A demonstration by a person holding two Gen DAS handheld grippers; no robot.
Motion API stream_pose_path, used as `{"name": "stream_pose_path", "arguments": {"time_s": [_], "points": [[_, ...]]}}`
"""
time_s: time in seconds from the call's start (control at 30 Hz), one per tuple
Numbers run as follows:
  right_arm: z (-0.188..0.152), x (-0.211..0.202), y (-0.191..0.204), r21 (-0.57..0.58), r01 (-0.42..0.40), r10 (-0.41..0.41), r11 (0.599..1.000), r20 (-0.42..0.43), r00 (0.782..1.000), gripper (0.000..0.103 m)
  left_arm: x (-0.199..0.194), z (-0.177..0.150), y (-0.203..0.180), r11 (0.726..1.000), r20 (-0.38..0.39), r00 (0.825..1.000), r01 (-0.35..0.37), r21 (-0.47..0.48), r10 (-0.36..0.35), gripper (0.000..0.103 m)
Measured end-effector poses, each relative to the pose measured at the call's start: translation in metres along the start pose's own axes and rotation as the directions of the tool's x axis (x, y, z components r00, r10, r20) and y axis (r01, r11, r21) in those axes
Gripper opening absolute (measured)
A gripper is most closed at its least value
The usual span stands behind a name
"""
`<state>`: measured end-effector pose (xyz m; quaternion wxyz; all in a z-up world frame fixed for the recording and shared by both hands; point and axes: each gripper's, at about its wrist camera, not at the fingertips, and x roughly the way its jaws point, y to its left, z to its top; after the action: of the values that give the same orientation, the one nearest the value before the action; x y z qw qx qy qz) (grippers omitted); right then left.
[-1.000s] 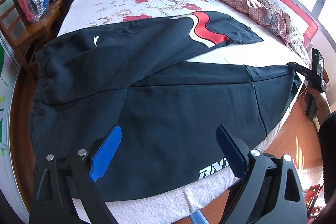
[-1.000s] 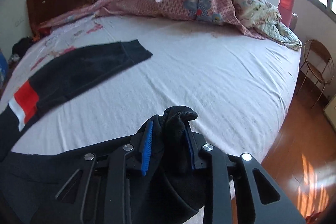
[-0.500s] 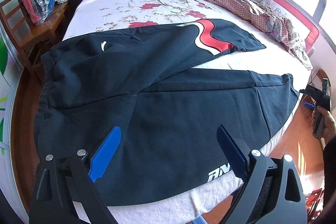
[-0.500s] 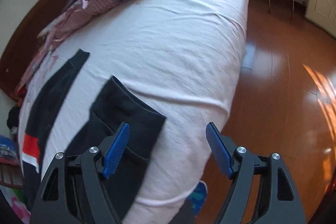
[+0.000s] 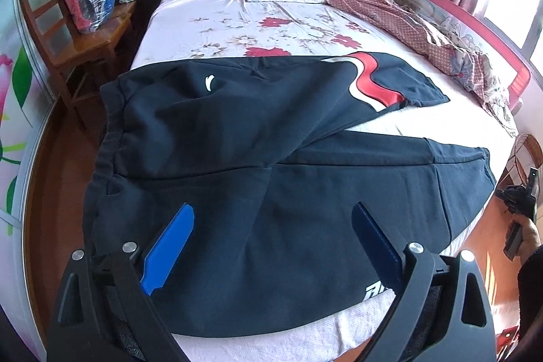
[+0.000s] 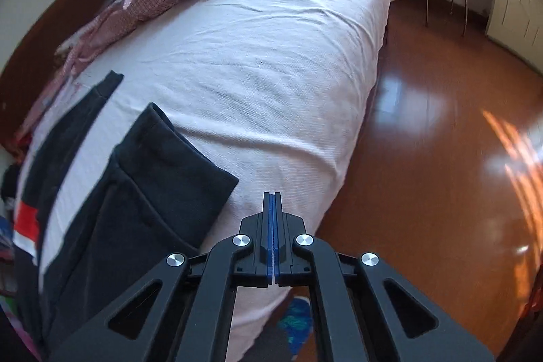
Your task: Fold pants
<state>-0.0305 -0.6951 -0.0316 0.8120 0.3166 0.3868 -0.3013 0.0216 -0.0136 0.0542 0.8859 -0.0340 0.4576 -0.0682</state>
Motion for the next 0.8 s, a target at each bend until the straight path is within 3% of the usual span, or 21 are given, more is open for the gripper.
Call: {"name": "stream_pose_path", "arguments": {"time_s": [0.1,0.17,0.23,0.3,0.37,0.4,0.43,0.47,0.5,0.53,0.57,0.6,0.63,0.7,0.8], "points": [[-0.008,-0.029,0.045,-0.133,-0.086,0.092,0.987,0.035,0.995,0.0,-0.005,0.004,0.02,0.999,0.037,0.998,-0.042,-0.012,0.043,0.095],[-0.024,-0.045,0.089,-0.22,-0.2,0.206,0.955,0.003,0.979,0.0,-0.012,0.008,0.04,0.995,0.082,0.992,-0.096,-0.016,0.097,0.095],[-0.049,-0.053,0.133,-0.26,-0.325,0.319,0.909,-0.066,0.946,0.0,-0.019,0.012,0.066,0.988,0.121,0.98,-0.153,-0.037,0.156,0.095],[-0.082,-0.049,0.176,-0.252,-0.471,0.432,0.846,-0.193,0.881,0.0,-0.025,0.017,0.101,0.975,0.134,0.967,-0.208,-0.084,0.218,0.096],[-0.123,-0.042,0.217,-0.264,-0.515,0.444,0.816,-0.285,0.849,0.0,-0.033,0.02,0.139,0.963,0.146,0.956,-0.234,-0.134,0.253,0.101],[-0.147,-0.036,0.238,-0.275,-0.545,0.45,0.792,-0.34,0.826,0.004,-0.036,0.021,0.156,0.956,0.149,0.951,-0.25,-0.155,0.273,0.101],[-0.169,-0.03,0.255,-0.286,-0.57,0.451,0.77,-0.388,0.804,0.033,-0.038,0.022,0.176,0.95,0.154,0.945,-0.262,-0.171,0.289,0.101],[-0.191,-0.026,0.271,-0.312,-0.569,0.427,0.761,-0.419,0.801,0.056,-0.038,0.023,0.194,0.941,0.152,0.938,-0.283,-0.186,0.312,0.101],[-0.209,-0.023,0.284,-0.351,-0.55,0.393,0.758,-0.427,0.814,0.058,-0.036,0.024,0.207,0.938,0.146,0.937,-0.287,-0.195,0.317,0.101],[-0.223,-0.024,0.296,-0.442,-0.489,0.341,0.751,-0.375,0.862,0.061,-0.033,0.026,0.225,0.943,0.133,0.946,-0.268,-0.197,0.297,0.101],[-0.235,-0.031,0.306,-0.524,-0.442,0.312,0.728,-0.32,0.895,0.066,-0.029,0.028,0.239,0.943,0.116,0.949,-0.266,-0.202,0.293,0.101],[-0.242,-0.034,0.314,-0.561,-0.415,0.291,0.716,-0.301,0.908,0.071,-0.024,0.031,0.25,0.943,0.101,0.953,-0.261,-0.206,0.286,0.101],[-0.247,-0.033,0.319,-0.561,-0.409,0.284,0.719,-0.3,0.911,0.083,-0.016,0.035,0.262,0.956,0.091,0.967,-0.218,-0.197,0.239,0.101],[-0.251,-0.03,0.329,-0.616,-0.359,0.221,0.701,-0.29,0.931,0.087,-0.003,0.043,0.272,0.971,0.105,0.976,-0.173,-0.167,0.192,0.101],[-0.251,-0.027,0.342,-0.65,-0.307,0.136,0.695,-0.3,0.944,0.087,0.029,0.062,0.264,0.997,0.132,0.989,-0.071,-0.001,0.071,0.101]]}}
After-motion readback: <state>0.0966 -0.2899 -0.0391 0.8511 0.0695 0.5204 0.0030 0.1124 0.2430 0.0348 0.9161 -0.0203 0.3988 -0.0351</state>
